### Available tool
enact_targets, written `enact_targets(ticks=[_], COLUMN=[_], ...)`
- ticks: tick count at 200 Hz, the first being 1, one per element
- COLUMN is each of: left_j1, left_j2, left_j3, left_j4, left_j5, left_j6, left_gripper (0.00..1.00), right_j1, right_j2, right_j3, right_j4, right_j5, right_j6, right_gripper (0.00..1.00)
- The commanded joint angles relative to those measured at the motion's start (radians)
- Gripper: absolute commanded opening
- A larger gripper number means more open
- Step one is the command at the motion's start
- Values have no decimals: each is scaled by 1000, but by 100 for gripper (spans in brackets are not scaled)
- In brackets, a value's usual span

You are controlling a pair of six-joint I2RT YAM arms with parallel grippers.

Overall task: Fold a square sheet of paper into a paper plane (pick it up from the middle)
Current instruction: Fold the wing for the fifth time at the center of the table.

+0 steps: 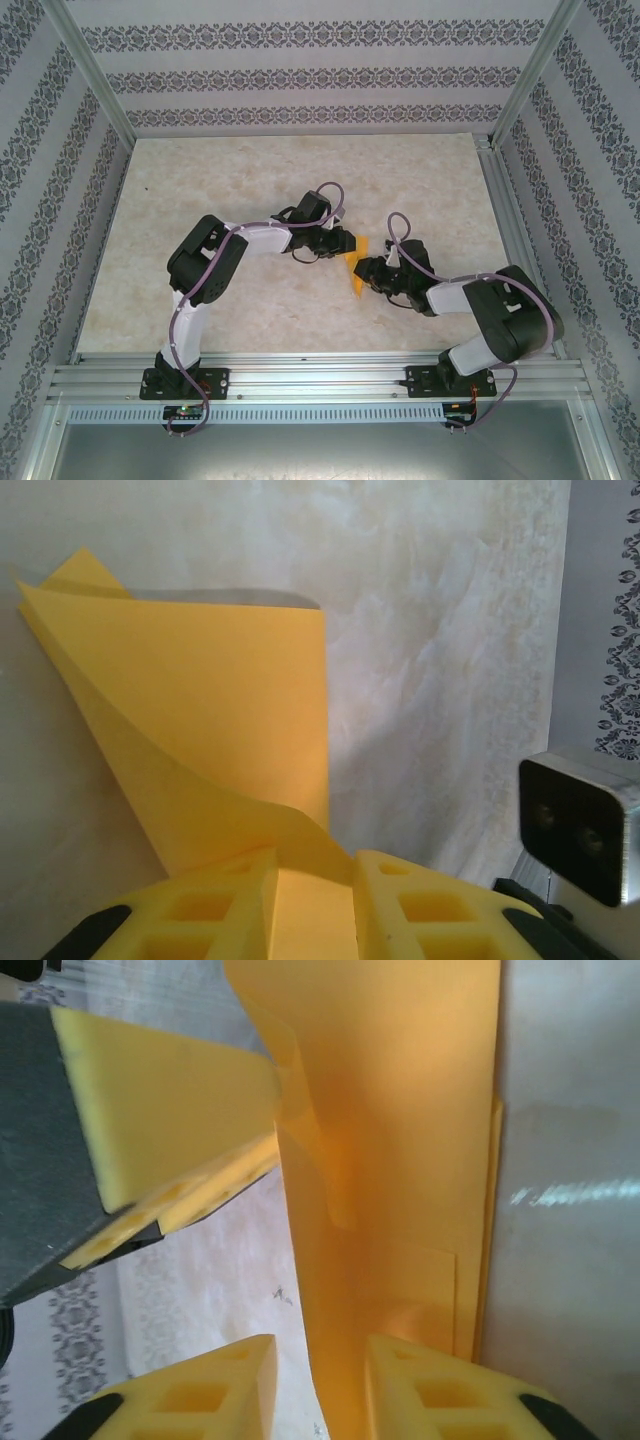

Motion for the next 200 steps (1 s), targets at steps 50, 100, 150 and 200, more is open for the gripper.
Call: enact_targets(ticks=[50,100,150,200], left_j1=[-8,-8,-8,-8], left_j2=[-28,-29,-29,-30], left_j3=[24,22,24,27], left_j4=[38,39,36,31], left_j5=[0,1,3,6], left_j6=[-17,-17,-15,-14], left_gripper=[28,28,28,28], right_j1=[43,57,70,85], right_j2=[-65,-19,29,62], right_j3=[211,246,282,304], right_j4=[-560,-533,-520,-517], right_j5=[243,219,199,204], right_j6=[-303,-298,-300,-306], right_gripper=[42,57,59,52])
